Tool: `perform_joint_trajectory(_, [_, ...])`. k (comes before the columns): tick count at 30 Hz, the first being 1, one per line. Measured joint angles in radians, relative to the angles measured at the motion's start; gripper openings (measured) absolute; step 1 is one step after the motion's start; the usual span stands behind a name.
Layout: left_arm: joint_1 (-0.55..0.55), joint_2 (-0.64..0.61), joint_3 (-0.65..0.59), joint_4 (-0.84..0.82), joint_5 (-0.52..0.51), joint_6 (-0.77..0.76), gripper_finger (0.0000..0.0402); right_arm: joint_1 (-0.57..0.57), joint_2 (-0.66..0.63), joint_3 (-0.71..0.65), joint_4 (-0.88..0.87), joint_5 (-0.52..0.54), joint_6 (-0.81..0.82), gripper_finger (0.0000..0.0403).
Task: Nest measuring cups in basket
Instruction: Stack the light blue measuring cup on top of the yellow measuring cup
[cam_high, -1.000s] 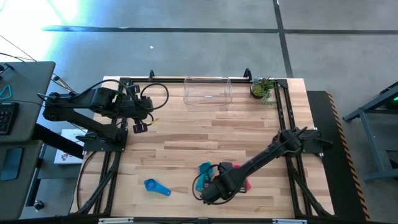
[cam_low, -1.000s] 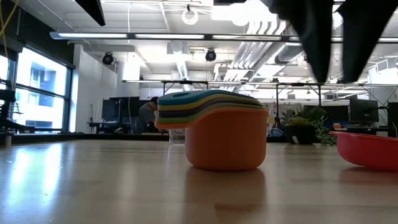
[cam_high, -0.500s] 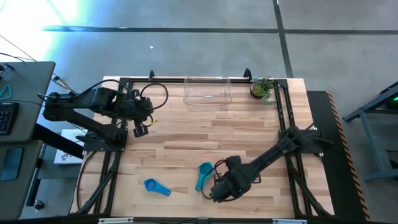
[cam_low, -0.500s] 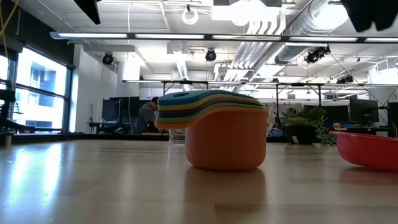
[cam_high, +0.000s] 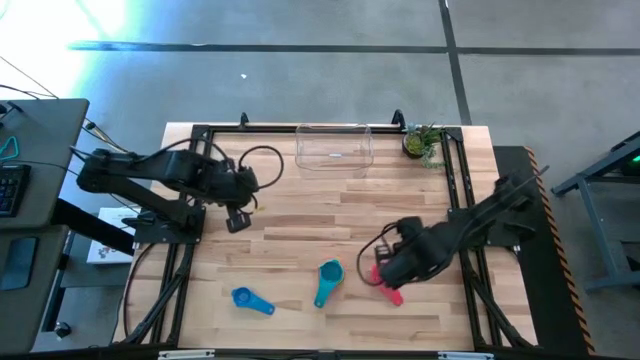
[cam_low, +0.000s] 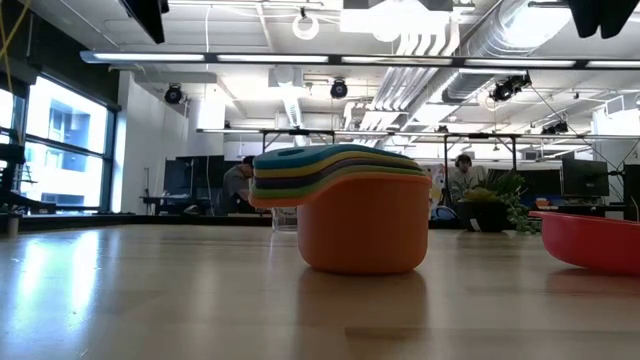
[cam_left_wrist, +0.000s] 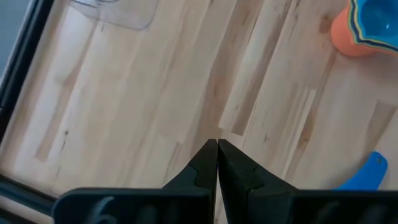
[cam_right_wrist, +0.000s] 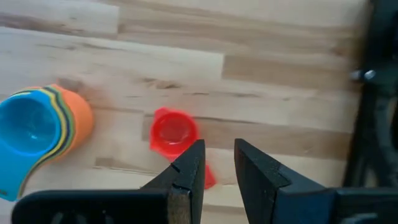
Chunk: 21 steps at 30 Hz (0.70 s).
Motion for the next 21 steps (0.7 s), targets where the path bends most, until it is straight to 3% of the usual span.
perform_joint_trajectory(11, [-0.073, 0.132, 0.0, 0.117, 0.019, -0.106, 0.0003, -0.007, -0.232, -0.24, 0.063, -0.003, -0.004, 0.0078])
perform_joint_trajectory(21, [-0.133, 0.315, 0.0, 0.329, 0.045, -0.208, 0.0003, -0.049, -0.31, -0.3, 0.064, 0.038, -0.097, 0.0078])
